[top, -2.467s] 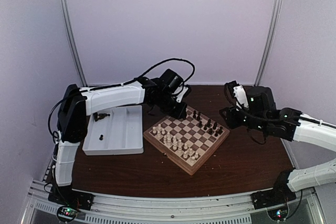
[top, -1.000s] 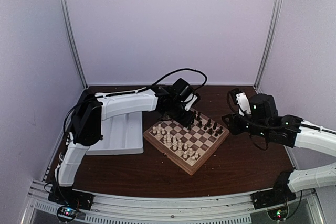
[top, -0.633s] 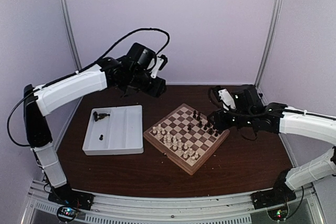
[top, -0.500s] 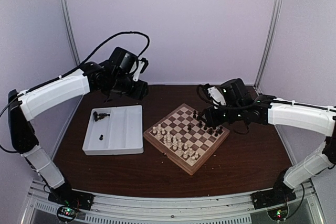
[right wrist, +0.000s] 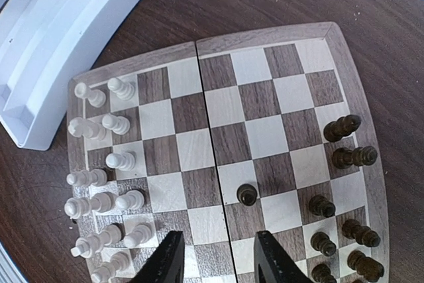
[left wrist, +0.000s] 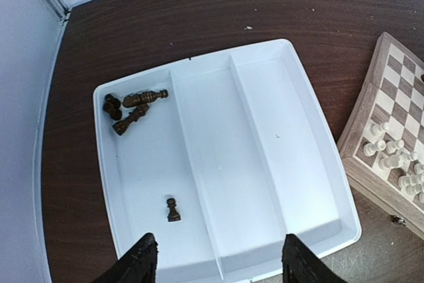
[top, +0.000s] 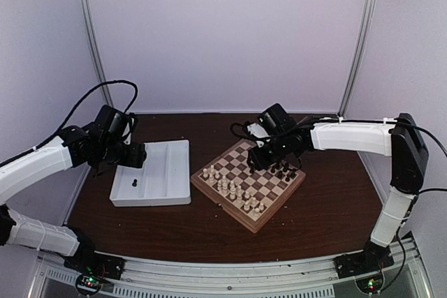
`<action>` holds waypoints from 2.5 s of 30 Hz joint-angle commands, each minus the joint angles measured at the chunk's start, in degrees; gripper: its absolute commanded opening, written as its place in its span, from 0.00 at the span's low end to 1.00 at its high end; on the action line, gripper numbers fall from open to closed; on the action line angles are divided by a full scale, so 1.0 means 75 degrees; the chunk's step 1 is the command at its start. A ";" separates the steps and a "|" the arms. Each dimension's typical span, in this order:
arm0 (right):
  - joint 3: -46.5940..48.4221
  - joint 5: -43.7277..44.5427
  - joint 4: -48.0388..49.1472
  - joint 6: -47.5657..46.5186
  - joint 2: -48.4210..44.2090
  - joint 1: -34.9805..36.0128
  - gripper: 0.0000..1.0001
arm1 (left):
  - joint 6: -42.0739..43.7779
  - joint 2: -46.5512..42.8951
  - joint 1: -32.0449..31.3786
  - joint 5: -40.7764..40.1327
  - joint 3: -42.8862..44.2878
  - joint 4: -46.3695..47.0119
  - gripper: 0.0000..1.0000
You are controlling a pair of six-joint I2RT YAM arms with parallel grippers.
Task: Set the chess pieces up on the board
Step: Move the chess piece to the chessboard.
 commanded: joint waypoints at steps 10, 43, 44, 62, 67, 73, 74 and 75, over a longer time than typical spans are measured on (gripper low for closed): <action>0.1147 0.0428 -0.0654 -0.0183 0.1344 -0.0023 0.36 | -0.0450 -0.0693 0.0643 0.0031 -0.0718 0.0176 0.71; 0.1235 0.0719 -0.0464 -0.0253 0.1640 -0.0354 0.15 | -0.0355 -0.0246 0.0749 0.0103 -0.0755 0.0381 0.71; 0.1254 0.0723 -0.0462 -0.0263 0.1649 -0.0389 0.15 | -0.0351 -0.0238 0.0750 0.0104 -0.0762 0.0393 0.71; 0.1753 0.0893 -0.0611 -0.0392 0.2074 -0.0689 0.16 | -0.0365 -0.0254 0.0760 0.0142 -0.0820 0.0401 0.71; 0.1744 0.0916 -0.0665 -0.0423 0.2097 -0.0717 0.16 | -0.0365 -0.0270 0.0760 0.0129 -0.0816 0.0397 0.71; 0.1725 0.0916 -0.0661 -0.0424 0.2131 -0.0763 0.16 | -0.0366 -0.0253 0.0760 0.0138 -0.0822 0.0406 0.71; 0.1727 0.0916 -0.0670 -0.0427 0.2141 -0.0781 0.16 | -0.0365 -0.0249 0.0760 0.0145 -0.0827 0.0406 0.71; 0.1727 0.0998 -0.0678 -0.0428 0.2144 -0.0775 0.17 | -0.0371 -0.0257 0.0760 0.0137 -0.0829 0.0406 0.71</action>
